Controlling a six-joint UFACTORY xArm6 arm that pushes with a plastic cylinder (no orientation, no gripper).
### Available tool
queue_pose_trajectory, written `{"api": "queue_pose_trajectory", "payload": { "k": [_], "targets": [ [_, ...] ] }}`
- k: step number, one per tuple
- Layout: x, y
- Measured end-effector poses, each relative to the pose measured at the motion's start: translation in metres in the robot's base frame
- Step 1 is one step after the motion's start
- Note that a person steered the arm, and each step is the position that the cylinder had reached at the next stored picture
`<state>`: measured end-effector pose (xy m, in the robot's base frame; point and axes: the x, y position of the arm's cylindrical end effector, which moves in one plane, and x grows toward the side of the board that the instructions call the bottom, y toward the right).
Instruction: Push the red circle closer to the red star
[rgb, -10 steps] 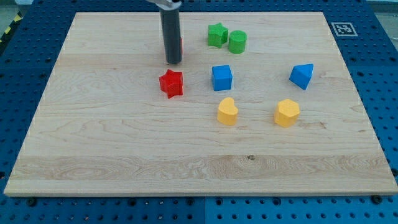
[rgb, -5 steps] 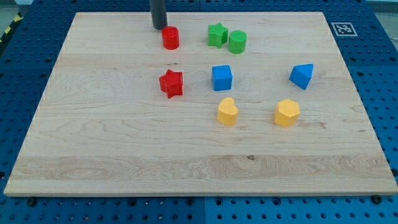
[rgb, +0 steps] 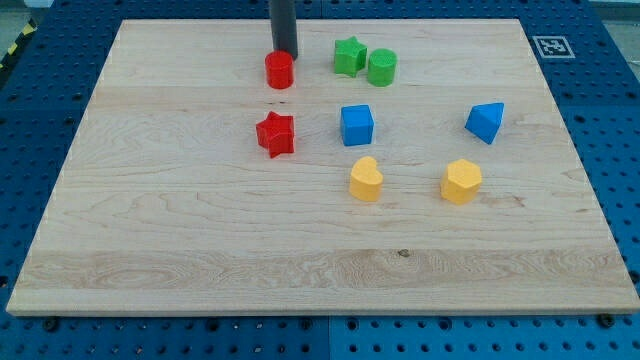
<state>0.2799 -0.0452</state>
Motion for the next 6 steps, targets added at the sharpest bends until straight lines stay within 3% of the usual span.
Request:
{"api": "queue_pose_trajectory", "payload": {
  "k": [3,5,6],
  "targets": [
    [0.007,0.001],
    [0.021,-0.051],
    [0.023,-0.014]
  ]
}}
